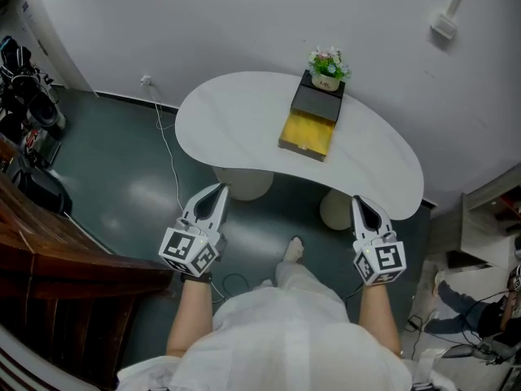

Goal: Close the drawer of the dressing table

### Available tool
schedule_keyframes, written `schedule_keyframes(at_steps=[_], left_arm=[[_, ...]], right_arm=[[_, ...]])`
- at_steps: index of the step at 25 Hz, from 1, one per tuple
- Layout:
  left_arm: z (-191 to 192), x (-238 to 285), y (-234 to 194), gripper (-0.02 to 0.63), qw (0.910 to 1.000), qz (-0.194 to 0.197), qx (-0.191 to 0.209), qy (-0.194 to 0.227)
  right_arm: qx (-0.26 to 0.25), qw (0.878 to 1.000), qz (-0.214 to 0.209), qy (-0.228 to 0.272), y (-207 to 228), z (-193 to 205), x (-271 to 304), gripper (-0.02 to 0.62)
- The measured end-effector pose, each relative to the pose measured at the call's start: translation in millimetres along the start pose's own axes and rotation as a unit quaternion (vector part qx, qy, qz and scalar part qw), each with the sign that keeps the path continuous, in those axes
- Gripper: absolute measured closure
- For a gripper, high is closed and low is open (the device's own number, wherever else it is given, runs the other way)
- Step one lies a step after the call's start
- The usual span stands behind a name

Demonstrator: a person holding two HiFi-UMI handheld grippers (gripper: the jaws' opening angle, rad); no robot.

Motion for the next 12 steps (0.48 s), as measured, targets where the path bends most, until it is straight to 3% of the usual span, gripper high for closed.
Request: schedule_keyframes(at_steps=[6, 12], left_arm=[[2, 32, -16, 0.588, 0.9999, -0.009, -0.01, -0.003], [-2, 98, -35, 0.588, 0.9999, 0.005, -0.009, -0.005]], right_arm=[[0.015, 1.0, -0.005, -0.007, 20, 5, 37, 0.586], [0.019, 1.0, -0.003, -0.01, 61, 5, 86, 0.586]])
Point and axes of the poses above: the fingertips, and each gripper's own axes: x forward along the fingers, y to its right, z out of its underside, the point moved 6 cm from there along -x, backward along the fingers, and after that the axes turned 1 degree about -x, right-handed, at the moved point
